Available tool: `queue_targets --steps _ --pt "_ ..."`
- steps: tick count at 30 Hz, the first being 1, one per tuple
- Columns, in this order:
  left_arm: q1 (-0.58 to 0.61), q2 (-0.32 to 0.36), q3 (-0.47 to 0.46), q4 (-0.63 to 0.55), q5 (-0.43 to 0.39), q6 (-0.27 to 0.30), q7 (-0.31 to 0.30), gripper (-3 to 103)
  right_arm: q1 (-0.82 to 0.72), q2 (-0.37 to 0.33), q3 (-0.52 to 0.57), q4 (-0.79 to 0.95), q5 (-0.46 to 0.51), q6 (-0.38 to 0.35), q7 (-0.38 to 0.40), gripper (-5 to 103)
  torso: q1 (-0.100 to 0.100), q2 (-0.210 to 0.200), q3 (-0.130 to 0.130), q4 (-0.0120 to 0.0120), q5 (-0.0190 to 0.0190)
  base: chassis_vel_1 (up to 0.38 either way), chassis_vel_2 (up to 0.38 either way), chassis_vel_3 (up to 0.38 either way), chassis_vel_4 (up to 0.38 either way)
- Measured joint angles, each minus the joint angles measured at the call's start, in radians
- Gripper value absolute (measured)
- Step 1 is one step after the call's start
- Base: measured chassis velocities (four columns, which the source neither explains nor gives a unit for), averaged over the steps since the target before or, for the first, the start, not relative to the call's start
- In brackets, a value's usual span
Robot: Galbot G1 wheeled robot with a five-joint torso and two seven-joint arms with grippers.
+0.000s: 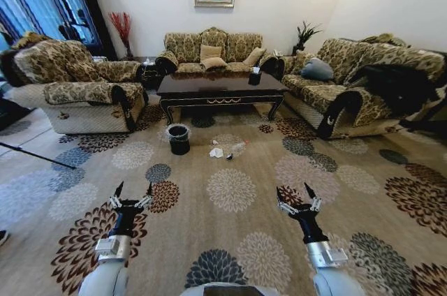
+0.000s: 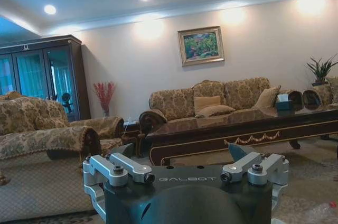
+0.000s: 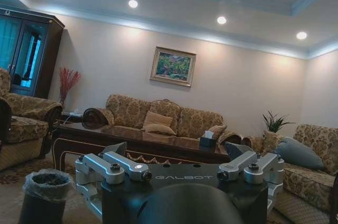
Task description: Move to the front of the table and pick up the trash from the floor, then place it into the trash bin.
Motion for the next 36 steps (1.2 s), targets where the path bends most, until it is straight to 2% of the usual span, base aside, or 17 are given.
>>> queue_targets --steps 14,23,27,36 --pt "0.008 -0.001 -0.003 -0.002 0.000 -0.006 -0.001 100 0.008 0.006 -0.003 -0.001 0.068 -0.003 0.022 100 -0.024 -0.056 -0.032 -0.0001 0.0001 0.000 0.000 0.000 0.000" --pt "0.014 -0.001 -0.004 0.002 0.000 -0.015 -0.001 100 0.021 0.012 0.008 -0.001 0.080 0.033 0.022 100 -0.040 -0.096 -0.056 -0.0001 0.0001 0.000 0.000 0.000 0.000" --pt "0.014 -0.002 -0.002 0.006 0.001 -0.018 -0.001 100 0.031 0.015 0.004 -0.001 0.110 0.060 -0.006 100 -0.049 -0.117 -0.069 0.0000 0.0000 0.000 0.000 0.000 0.000" --pt "0.013 -0.005 0.002 0.015 0.002 -0.021 -0.001 100 0.036 0.015 0.003 -0.017 0.113 0.076 -0.031 100 -0.069 -0.167 -0.099 0.0000 0.0001 0.000 0.000 0.000 0.000"
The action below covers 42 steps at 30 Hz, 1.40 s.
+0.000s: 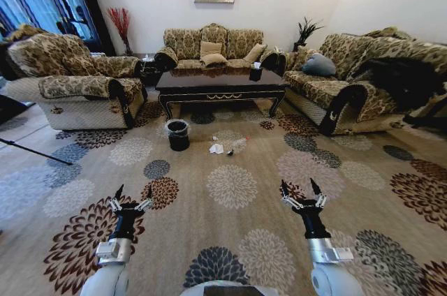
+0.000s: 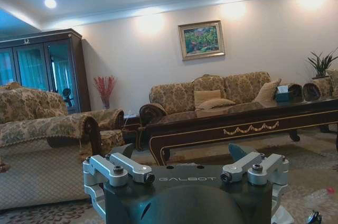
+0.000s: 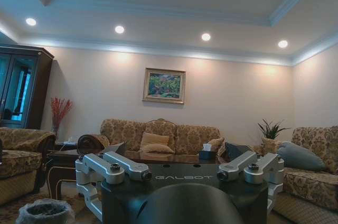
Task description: Move to the front of the table and pick up the trash from the floor, then place it into the trash bin.
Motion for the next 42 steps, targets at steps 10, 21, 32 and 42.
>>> queue_targets --steps 10,21,32,42 --pt "0.013 -0.003 0.013 -0.065 -0.071 0.040 -0.003 100 0.007 0.000 -0.001 -0.003 0.003 0.009 -0.001 100 -0.015 -0.040 -0.024 0.0000 0.0000 0.000 0.000 0.000 0.000" --pt "0.021 0.008 -0.005 -0.061 -0.072 0.037 -0.003 100 0.028 -0.007 0.011 -0.016 -0.008 -0.012 0.096 100 -0.034 -0.088 -0.054 0.0000 0.0000 0.000 0.000 0.000 0.000" --pt "0.019 0.019 -0.010 -0.066 -0.091 0.037 -0.002 100 0.055 -0.044 0.032 -0.043 0.023 -0.031 0.120 100 -0.050 -0.127 -0.077 0.0000 0.0000 0.000 0.000 0.000 0.000" --pt "0.016 0.019 -0.005 -0.068 -0.090 0.041 -0.002 100 0.052 -0.039 0.023 -0.049 0.025 -0.032 0.101 100 -0.066 -0.171 -0.105 0.0000 0.0000 0.000 0.000 0.000 0.000"
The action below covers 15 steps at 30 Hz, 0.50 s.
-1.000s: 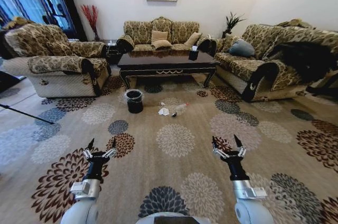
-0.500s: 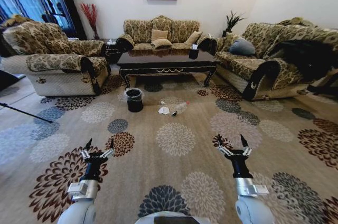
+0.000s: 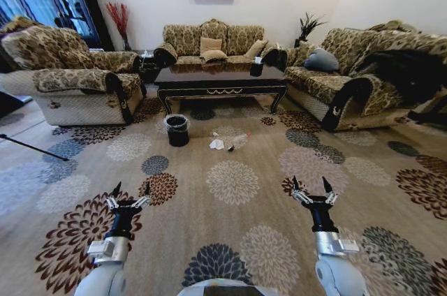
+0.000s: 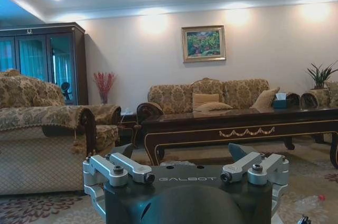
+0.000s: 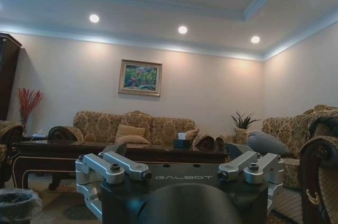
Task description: Move to the front of the table and pick up the trash from the floor, then place it into the trash bin.
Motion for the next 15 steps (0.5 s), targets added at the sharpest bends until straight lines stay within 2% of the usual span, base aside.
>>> queue_targets --steps 15 --pt "0.006 -0.006 0.004 -0.003 0.009 -0.001 0.001 100 -0.008 0.011 -0.005 0.009 -0.003 0.006 -0.002 100 -0.019 -0.060 -0.040 0.0000 0.0000 0.000 0.000 0.000 0.000"
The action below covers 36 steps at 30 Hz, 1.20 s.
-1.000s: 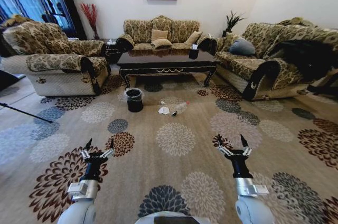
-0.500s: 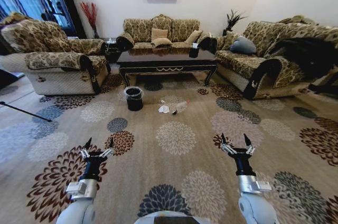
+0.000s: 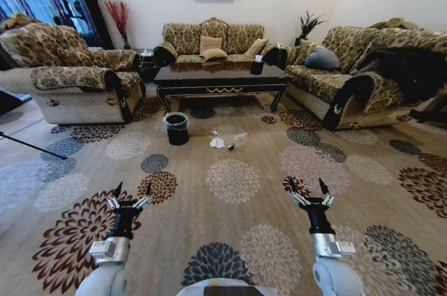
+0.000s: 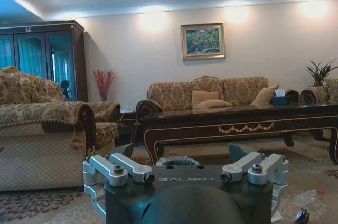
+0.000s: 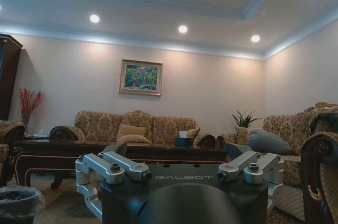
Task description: Move to the front of the table and pick up the trash from the floor, then place it into the trash bin.
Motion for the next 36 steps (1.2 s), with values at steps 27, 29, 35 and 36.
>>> queue_targets --steps 27,29,35,36 --pt "-0.008 -0.005 -0.013 -0.074 -0.047 -0.013 -0.003 100 -0.001 0.003 -0.004 0.001 -0.003 0.003 0.000 100 -0.032 -0.104 -0.072 0.0000 0.0000 0.000 0.000 0.000 0.000" --pt "-0.017 -0.001 -0.022 -0.091 -0.063 -0.008 -0.007 100 -0.002 0.003 -0.004 0.000 -0.003 0.003 0.000 100 -0.033 -0.115 -0.081 0.0001 0.0000 0.000 0.000 0.000 0.000" --pt "-0.039 0.005 -0.038 -0.096 -0.086 0.002 -0.013 100 -0.001 0.003 -0.005 -0.002 -0.006 0.003 -0.001 100 -0.039 -0.138 -0.099 0.0000 0.0000 0.000 0.000 0.000 0.000" --pt "-0.039 0.005 -0.038 -0.096 -0.086 0.002 -0.013 100 -0.001 0.003 -0.005 -0.002 -0.006 0.003 -0.001 100 -0.039 -0.138 -0.099 0.0000 0.0000 0.000 0.000 0.000 0.000"
